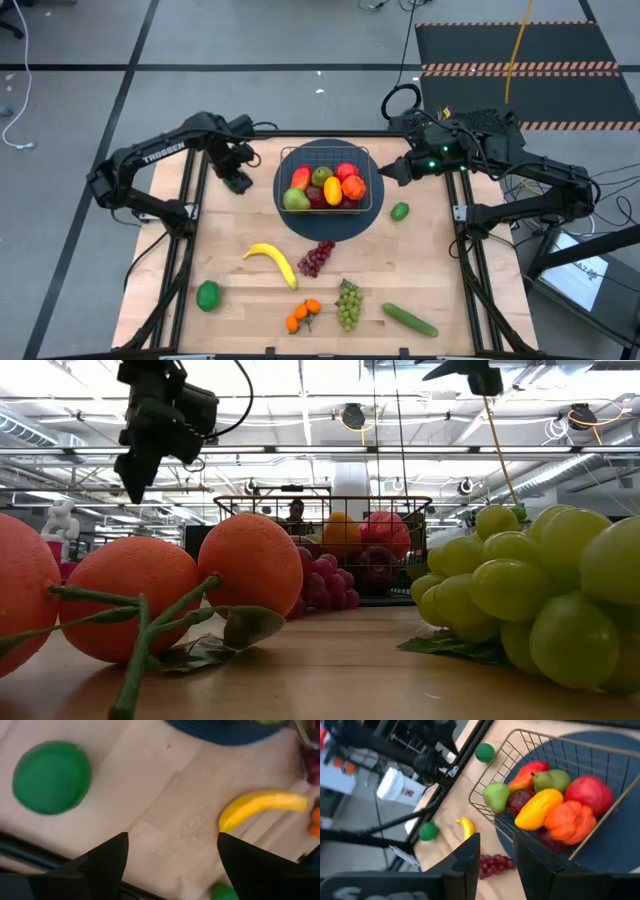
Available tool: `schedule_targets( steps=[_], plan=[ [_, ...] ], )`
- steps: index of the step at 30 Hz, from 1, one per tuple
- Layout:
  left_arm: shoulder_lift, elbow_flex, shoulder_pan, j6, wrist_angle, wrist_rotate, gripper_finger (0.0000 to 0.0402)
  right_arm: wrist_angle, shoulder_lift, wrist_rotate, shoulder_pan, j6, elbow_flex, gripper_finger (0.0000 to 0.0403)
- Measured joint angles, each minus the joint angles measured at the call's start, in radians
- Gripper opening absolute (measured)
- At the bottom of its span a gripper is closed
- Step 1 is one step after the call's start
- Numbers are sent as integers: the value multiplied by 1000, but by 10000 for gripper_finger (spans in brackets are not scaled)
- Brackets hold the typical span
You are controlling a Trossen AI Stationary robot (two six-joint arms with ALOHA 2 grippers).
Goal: Build produce basket
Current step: Put the top left green lime into the wire basket
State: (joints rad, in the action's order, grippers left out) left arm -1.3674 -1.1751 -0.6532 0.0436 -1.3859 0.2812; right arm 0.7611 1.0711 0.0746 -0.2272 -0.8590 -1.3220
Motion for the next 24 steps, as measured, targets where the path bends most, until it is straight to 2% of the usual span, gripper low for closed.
schedule_targets(
  steps=[5,12,18,24],
  plan=[
    [0,0,69,-63,8,-3,277,8,15,-6,15,-146,0,109],
    [0,0,101,-92,27,-156,263,55,41,-79,85,-258,0,109],
    [0,0,76,-151,28,-238,279,51,76,-109,140,-321,0,109],
    [-8,0,16,-287,82,-418,318,1,107,-127,178,-360,0,110]
  ],
)
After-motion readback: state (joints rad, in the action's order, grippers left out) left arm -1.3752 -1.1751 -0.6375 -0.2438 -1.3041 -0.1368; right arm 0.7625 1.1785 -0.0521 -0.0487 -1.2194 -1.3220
